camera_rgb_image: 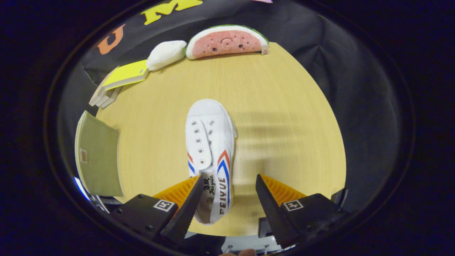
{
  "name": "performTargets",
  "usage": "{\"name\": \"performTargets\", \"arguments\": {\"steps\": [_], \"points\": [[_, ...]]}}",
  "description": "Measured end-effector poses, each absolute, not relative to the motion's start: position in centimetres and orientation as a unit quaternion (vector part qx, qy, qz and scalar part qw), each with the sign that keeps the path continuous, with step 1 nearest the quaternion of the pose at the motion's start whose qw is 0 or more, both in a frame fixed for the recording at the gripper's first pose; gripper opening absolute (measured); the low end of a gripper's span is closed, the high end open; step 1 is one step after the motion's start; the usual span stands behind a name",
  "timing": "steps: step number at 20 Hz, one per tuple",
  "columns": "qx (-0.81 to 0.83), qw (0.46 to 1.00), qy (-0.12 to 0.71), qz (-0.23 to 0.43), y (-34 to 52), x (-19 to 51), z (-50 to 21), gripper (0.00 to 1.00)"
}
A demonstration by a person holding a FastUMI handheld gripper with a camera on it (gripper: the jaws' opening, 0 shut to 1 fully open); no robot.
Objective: Open the storage box then place both shoes into the box .Put the left shoe in first, then the right shoe, with the right side of both shoes facing outward in a uniform manner.
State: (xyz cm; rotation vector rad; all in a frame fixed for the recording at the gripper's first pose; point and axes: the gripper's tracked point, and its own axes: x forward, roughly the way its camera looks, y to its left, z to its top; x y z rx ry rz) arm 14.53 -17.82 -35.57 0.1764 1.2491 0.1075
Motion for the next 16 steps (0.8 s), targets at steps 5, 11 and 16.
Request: {"name": "performTargets", "arguments": {"steps": [5, 11, 16], "points": [[0.089, 0.784, 0.610, 0.073, -16.9, 15.3, -37.5, 0.93], [0.096, 0.780, 0.611, 0.094, -16.0, 15.4, -37.1, 0.37], [0.138, 0.778, 0.607, 0.087, -15.8, 15.0, -36.3, 0.06]]}}
